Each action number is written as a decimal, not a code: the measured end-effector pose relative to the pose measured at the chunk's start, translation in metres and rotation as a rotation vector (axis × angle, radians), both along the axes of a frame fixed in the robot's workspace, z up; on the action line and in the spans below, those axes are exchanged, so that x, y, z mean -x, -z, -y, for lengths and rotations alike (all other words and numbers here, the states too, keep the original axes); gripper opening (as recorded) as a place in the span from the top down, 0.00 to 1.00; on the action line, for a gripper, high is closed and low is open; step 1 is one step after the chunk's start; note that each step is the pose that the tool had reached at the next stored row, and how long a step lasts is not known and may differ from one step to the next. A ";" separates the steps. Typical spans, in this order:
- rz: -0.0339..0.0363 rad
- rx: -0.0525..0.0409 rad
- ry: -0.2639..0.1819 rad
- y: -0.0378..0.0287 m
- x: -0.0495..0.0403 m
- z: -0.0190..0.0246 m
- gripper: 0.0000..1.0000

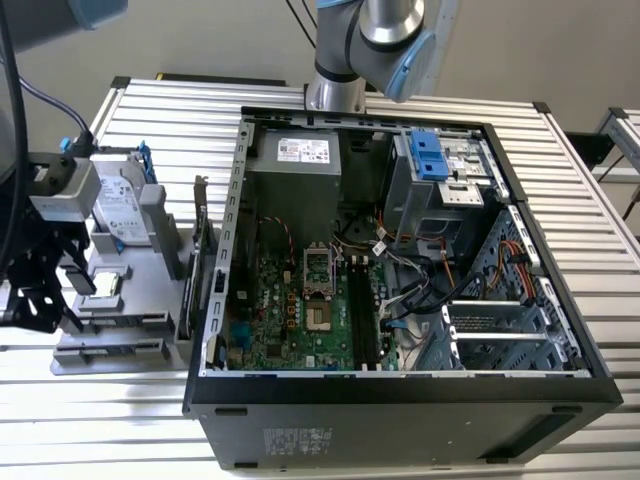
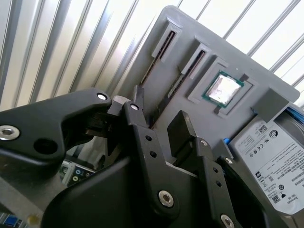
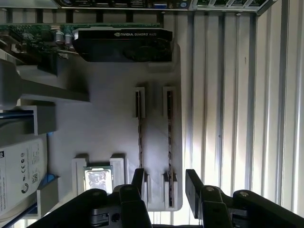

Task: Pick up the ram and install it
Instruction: 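Pick up the ram and move it above insertion slot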

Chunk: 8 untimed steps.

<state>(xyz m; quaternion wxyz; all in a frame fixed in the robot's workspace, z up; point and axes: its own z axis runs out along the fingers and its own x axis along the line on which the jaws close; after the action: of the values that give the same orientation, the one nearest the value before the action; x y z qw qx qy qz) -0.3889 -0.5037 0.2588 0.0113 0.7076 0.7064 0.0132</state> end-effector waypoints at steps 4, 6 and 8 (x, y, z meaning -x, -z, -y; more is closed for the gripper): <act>0.0000 0.0001 0.000 0.0012 0.0000 0.0000 0.00; 0.0000 0.0000 0.000 0.0015 0.0000 0.0000 0.00; 0.0000 0.0010 0.000 0.0036 0.0001 -0.0001 0.00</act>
<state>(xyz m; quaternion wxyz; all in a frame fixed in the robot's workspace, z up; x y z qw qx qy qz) -0.3889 -0.5036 0.2552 0.0117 0.7077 0.7063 0.0129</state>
